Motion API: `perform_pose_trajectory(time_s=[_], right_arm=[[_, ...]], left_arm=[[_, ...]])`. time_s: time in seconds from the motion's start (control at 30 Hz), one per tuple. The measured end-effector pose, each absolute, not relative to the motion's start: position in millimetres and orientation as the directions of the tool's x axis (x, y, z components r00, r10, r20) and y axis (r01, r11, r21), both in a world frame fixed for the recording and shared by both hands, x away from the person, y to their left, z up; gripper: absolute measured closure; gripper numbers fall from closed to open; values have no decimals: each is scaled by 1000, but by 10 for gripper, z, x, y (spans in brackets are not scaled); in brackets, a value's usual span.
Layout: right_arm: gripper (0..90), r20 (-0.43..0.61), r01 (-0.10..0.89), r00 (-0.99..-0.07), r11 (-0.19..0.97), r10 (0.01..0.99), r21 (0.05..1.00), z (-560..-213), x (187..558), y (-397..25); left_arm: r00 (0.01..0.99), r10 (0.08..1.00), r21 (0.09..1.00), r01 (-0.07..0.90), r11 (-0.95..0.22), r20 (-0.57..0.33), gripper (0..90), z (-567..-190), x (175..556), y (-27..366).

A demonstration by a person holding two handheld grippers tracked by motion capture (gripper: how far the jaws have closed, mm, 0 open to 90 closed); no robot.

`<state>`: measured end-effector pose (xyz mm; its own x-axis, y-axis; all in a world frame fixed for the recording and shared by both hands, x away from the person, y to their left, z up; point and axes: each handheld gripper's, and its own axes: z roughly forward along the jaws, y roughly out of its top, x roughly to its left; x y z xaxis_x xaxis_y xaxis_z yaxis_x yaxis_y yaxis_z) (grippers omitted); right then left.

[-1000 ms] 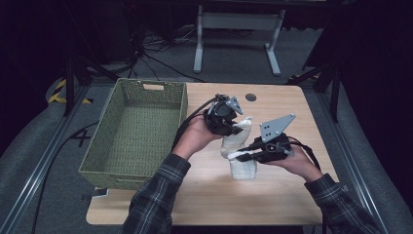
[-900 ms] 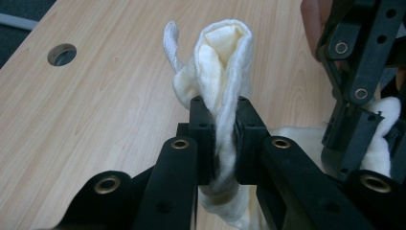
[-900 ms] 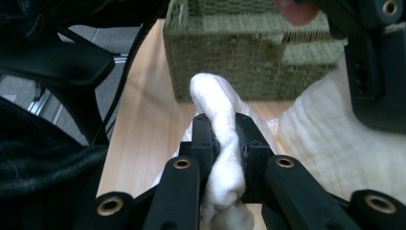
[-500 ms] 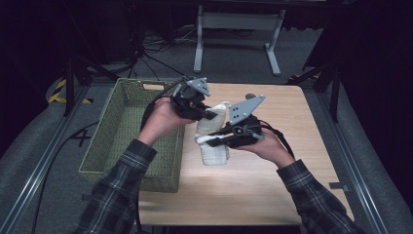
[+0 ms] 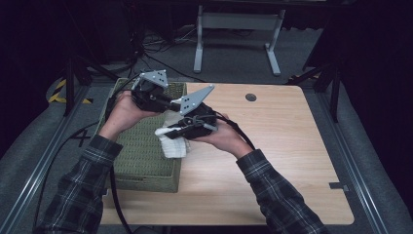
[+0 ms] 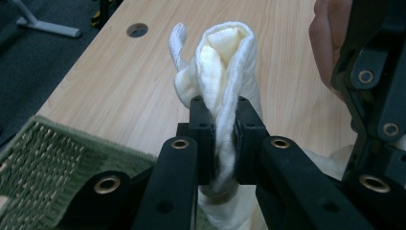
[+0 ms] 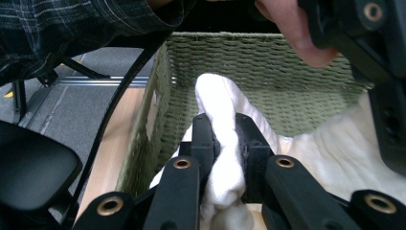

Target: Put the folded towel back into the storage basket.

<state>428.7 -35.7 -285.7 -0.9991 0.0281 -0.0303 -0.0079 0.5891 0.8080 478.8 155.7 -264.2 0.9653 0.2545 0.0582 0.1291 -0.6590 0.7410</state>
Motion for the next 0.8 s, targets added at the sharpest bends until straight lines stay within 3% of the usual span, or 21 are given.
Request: perform_pose_trajectory(time_s=[0.37,0.8], right_arm=[[810,-16,-13,-1000,597,0,802,-3118,4252,63],[805,46,38,-999,588,1,808,-3471,4198,123]], left_arm=[[955,293,740,173,-650,34,818,-2883,4698,1843],[952,306,730,211,-650,-3,817,-3127,4664,1922]])
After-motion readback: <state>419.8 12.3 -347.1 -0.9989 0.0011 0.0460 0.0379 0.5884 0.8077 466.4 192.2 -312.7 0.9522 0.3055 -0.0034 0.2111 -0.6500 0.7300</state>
